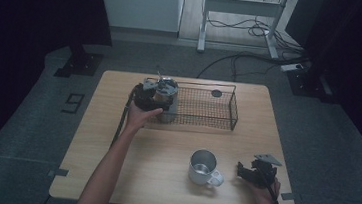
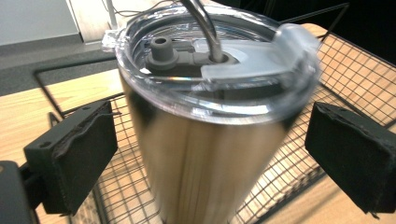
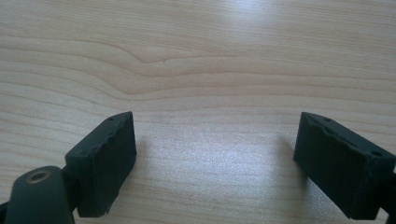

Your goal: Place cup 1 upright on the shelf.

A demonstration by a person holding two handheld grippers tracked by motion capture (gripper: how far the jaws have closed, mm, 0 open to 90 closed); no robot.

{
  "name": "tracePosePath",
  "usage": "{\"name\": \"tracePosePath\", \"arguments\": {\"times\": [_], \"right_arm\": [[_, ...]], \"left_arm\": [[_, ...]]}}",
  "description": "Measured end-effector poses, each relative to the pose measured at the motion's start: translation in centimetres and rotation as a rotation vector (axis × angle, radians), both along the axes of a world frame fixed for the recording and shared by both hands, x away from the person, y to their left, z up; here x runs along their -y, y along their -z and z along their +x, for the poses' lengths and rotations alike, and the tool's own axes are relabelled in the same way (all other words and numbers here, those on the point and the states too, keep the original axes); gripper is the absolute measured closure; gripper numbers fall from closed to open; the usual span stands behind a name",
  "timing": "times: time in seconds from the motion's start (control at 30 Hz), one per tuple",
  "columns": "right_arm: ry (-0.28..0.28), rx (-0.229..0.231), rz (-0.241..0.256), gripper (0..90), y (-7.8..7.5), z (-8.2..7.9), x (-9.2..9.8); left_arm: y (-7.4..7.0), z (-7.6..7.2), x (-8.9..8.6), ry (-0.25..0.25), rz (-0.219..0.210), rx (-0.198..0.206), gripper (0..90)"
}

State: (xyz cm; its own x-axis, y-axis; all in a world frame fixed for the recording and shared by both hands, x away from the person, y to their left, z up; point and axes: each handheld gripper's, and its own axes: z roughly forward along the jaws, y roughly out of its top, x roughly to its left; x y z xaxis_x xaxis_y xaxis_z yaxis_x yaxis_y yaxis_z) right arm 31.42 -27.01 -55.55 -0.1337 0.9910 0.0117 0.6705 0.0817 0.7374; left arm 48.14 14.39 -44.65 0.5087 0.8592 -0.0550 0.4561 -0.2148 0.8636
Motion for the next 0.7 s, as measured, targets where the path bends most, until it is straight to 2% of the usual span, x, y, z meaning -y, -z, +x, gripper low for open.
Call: {"name": "tracePosePath", "arguments": {"times": [0.27,0.47,0.57,0.63,0.7], "right_arm": [[0.0,0.0,0.0,12.5,0.0,0.0,0.0],[0.0,-0.002,0.0,12.5,0.0,0.0,0.0],[0.002,-0.002,0.002,12.5,0.0,0.0,0.0],[0.002,-0.002,0.002,12.5,0.0,0.0,0.0],[0.001,-0.002,0.001,12.5,0.0,0.0,0.0]], "left_arm": [[-0.1,-2.3,-1.1,0.025,0.014,-0.005,3.6],[-0.2,-4.2,-1.7,0.063,0.003,-0.004,5.0],[-0.2,-5.1,-1.8,0.06,0.007,-0.021,5.6],[-0.2,-6.0,-2.0,0.067,0.0,-0.016,5.7],[0.0,-6.9,-2.1,0.058,0.018,-0.001,5.8]]}}
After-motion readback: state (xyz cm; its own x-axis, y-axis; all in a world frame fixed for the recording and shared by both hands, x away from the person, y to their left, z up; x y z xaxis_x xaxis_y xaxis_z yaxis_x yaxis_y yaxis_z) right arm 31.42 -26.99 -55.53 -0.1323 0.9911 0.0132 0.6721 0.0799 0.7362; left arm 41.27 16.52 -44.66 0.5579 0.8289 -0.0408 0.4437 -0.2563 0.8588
